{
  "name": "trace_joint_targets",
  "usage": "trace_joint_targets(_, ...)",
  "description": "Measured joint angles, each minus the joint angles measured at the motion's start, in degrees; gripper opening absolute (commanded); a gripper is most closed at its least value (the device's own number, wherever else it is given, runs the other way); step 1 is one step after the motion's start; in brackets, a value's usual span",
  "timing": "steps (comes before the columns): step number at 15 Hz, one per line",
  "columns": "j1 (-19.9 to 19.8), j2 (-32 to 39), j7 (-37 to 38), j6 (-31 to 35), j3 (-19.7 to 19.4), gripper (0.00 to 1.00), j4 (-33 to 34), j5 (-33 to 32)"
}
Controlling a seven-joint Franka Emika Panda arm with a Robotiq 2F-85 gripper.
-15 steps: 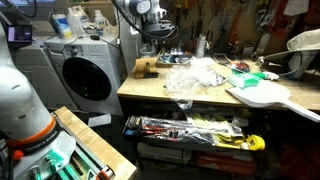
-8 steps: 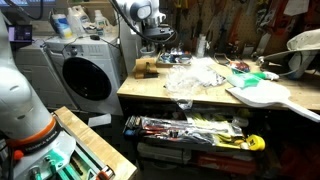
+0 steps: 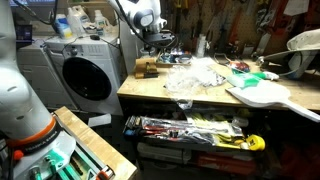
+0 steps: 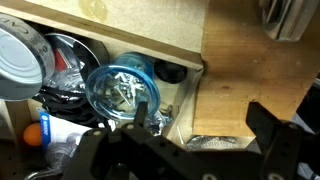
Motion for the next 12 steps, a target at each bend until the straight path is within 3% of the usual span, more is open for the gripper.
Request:
trace_joint_targets(4,-1.5,2.7,0.0,0.8,1.1,1.00,2.4,0.0)
trace_joint_targets(7,-2.6,4.6,-0.1,1.4,2.0,0.74,4.2,0.0)
trace_joint_targets(9,-3.1,5.9,-0.1,1.7,2.4,0.68,5.3,0.0)
trace_joint_targets(12,-3.3,7.6,-0.1,1.7,2.7,0.44,6.9,-0.2)
